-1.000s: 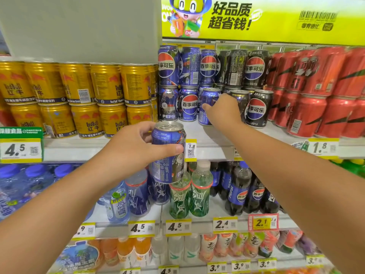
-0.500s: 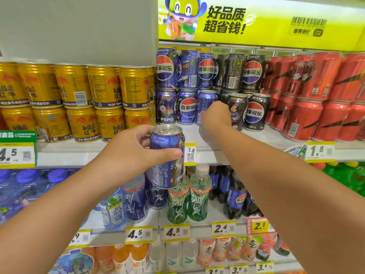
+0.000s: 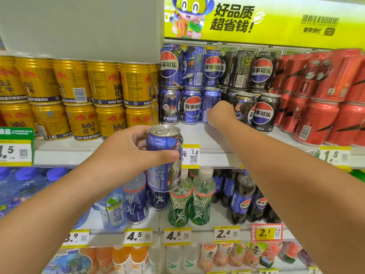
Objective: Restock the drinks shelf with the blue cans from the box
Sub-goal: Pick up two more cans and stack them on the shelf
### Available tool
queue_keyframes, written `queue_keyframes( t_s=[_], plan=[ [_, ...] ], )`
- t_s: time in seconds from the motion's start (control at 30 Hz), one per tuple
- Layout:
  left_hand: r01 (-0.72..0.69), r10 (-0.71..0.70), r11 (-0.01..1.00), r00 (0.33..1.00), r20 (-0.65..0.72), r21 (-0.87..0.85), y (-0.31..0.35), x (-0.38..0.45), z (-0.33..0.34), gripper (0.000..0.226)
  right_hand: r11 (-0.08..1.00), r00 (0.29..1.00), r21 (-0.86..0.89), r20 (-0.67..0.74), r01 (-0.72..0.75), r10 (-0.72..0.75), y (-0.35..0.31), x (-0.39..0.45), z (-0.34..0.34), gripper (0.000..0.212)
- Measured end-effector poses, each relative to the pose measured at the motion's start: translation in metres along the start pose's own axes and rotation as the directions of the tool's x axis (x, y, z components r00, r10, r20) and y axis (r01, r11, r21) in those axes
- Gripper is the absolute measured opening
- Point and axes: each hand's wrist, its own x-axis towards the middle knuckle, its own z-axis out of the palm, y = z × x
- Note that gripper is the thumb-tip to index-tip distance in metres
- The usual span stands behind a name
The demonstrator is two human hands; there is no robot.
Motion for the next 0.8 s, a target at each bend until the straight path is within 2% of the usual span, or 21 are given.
queue_keyframes(
  t_s=[0.2, 0.33, 0.43, 0.5, 0.53, 0.57, 0.63, 0.67, 0.73, 0.77, 0.8],
  plan=[
    [0.012, -0.011, 0.999, 1.000, 0.024, -0.033, 0.000, 0.004, -0.001, 0.044, 0.998, 0.999, -0.053, 0.037, 0.035, -0.033, 0.001, 0.000, 0.000, 0.039],
    [0.000, 0.001, 1.000, 0.999, 0.046, -0.024, 0.002, 0.005, 0.000, 0.057, 0.995, 0.995, -0.078, 0.084, 0.057, -0.050, -0.003, -0.011, -0.004, 0.039],
    [-0.016, 0.017, 1.000, 0.999, 0.052, -0.015, 0.009, 0.005, 0.000, 0.062, 0.994, 0.987, -0.088, 0.151, 0.071, -0.058, -0.008, -0.028, -0.021, 0.039],
    [-0.033, 0.033, 0.999, 0.998, 0.053, -0.003, 0.016, 0.005, 0.002, 0.060, 0.989, 0.985, -0.092, 0.139, 0.116, -0.103, -0.009, -0.047, -0.041, 0.039],
    [-0.042, 0.042, 0.999, 0.998, 0.054, -0.001, 0.019, 0.006, 0.002, 0.059, 0.985, 0.980, -0.048, 0.121, 0.164, -0.158, -0.010, -0.057, -0.050, 0.036],
    [-0.050, 0.050, 0.999, 0.997, 0.056, 0.000, 0.023, 0.006, 0.003, 0.059, 0.976, 0.970, 0.073, 0.121, 0.205, -0.213, -0.009, -0.069, -0.061, 0.027],
    [-0.060, 0.060, 0.998, 0.997, 0.055, 0.010, 0.028, 0.007, 0.004, 0.056, 0.890, 0.921, 0.418, 0.246, 0.181, -0.302, -0.009, -0.101, -0.083, 0.013],
    [-0.065, 0.064, 0.998, 0.997, 0.054, 0.020, 0.030, 0.008, 0.004, 0.056, 0.841, 0.864, 0.525, 0.353, 0.134, -0.358, -0.007, -0.116, -0.092, 0.015],
    [-0.072, 0.070, 0.997, 0.996, 0.053, 0.027, 0.034, 0.008, 0.007, 0.059, 0.831, 0.720, 0.543, 0.527, 0.123, -0.452, -0.001, -0.142, -0.102, 0.031],
    [-0.075, 0.074, 0.997, 0.996, 0.054, 0.021, 0.036, 0.008, 0.009, 0.060, 0.832, 0.674, 0.536, 0.564, 0.142, -0.478, 0.002, -0.152, -0.102, 0.041],
    [-0.082, 0.081, 0.997, 0.995, 0.054, 0.014, 0.038, 0.008, 0.011, 0.058, 0.828, 0.664, 0.538, 0.564, 0.155, -0.491, 0.004, -0.158, -0.099, 0.049]
  ],
)
